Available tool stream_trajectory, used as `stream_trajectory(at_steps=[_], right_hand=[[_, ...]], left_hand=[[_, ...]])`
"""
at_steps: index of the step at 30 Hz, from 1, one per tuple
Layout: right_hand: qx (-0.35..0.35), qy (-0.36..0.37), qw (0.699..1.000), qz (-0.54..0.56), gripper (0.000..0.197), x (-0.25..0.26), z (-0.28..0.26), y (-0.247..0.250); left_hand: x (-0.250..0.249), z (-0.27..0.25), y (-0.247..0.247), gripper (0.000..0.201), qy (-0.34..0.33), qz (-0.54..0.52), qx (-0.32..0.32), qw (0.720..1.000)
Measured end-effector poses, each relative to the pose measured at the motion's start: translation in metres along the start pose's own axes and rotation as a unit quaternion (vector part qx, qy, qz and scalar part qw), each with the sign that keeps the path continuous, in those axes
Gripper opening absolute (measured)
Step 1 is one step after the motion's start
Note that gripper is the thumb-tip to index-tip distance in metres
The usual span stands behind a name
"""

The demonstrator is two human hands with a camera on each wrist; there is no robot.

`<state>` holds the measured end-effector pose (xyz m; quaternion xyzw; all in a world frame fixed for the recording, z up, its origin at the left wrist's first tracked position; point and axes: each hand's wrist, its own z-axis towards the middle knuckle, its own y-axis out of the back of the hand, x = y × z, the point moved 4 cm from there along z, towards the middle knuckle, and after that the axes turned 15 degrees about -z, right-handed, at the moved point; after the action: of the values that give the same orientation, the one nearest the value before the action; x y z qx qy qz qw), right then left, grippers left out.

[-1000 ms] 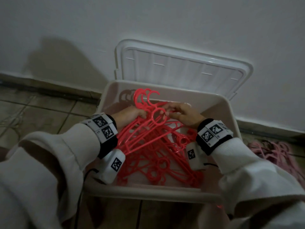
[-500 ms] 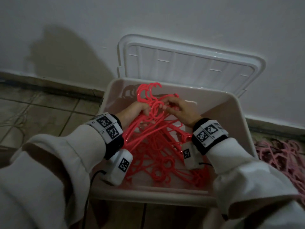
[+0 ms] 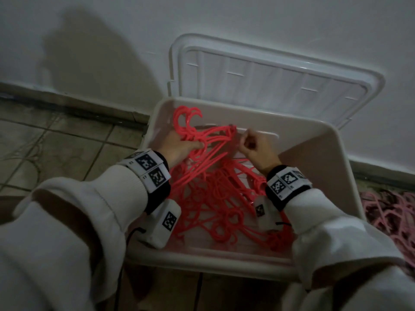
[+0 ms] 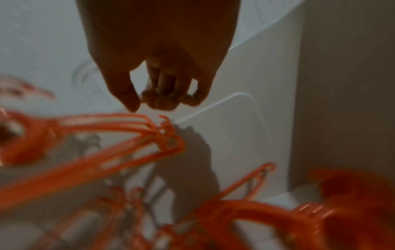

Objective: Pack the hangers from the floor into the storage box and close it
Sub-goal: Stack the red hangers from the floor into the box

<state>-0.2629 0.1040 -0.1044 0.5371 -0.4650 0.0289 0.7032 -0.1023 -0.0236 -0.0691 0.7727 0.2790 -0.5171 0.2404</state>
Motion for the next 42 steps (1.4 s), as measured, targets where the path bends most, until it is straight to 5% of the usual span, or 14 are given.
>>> stream_trajectory(at_steps=[1, 3, 5, 7, 10, 13, 26, 31, 33, 36, 42], right_hand=[[0.097, 0.0, 0.989, -0.113, 0.01, -0.009, -0.002, -0.009], [0.273, -0.004, 0.914, -0.301, 0.023, -0.03, -0.014, -0.033], [0.341, -0.029, 0.873, -0.348, 0.041, -0.044, -0.028, -0.05], [0.322, -0.031, 0.872, -0.368, 0.053, -0.052, -0.034, -0.062], [0.265, -0.049, 0.886, -0.378, 0.037, -0.052, -0.034, -0.071], [0.22, -0.028, 0.9, -0.375, 0.045, -0.045, -0.032, -0.068], [0.22, -0.02, 0.921, -0.322, 0.024, -0.029, -0.025, -0.064], [0.252, -0.04, 0.898, -0.359, 0.041, -0.025, -0.033, -0.089], [0.302, -0.068, 0.878, -0.365, 0.066, -0.025, -0.04, -0.096], [0.288, -0.065, 0.85, -0.437, 0.092, -0.02, -0.044, -0.098], [0.277, -0.042, 0.839, -0.467, 0.072, -0.018, -0.043, -0.101]], left_hand=[[0.002, 0.001, 0.003, 0.009, -0.005, 0.018, -0.006, 1.0], [0.006, 0.003, 0.007, 0.011, -0.007, 0.038, -0.017, 0.999], [0.008, 0.004, 0.01, 0.015, -0.006, 0.04, -0.028, 0.999], [0.007, 0.004, 0.01, 0.018, -0.004, 0.038, -0.027, 0.999], [0.007, 0.003, 0.008, 0.022, -0.016, 0.046, -0.016, 0.999], [0.007, 0.004, 0.007, 0.022, -0.028, 0.056, -0.019, 0.998], [0.009, 0.005, 0.007, 0.013, -0.007, 0.056, -0.008, 0.998], [0.009, 0.004, 0.011, 0.014, -0.015, 0.065, -0.012, 0.998], [0.009, 0.003, 0.011, 0.014, -0.015, 0.065, -0.014, 0.998], [0.007, 0.001, 0.009, 0.014, -0.01, 0.064, -0.009, 0.998], [0.006, -0.001, 0.008, 0.017, 0.007, 0.051, -0.003, 0.999]])
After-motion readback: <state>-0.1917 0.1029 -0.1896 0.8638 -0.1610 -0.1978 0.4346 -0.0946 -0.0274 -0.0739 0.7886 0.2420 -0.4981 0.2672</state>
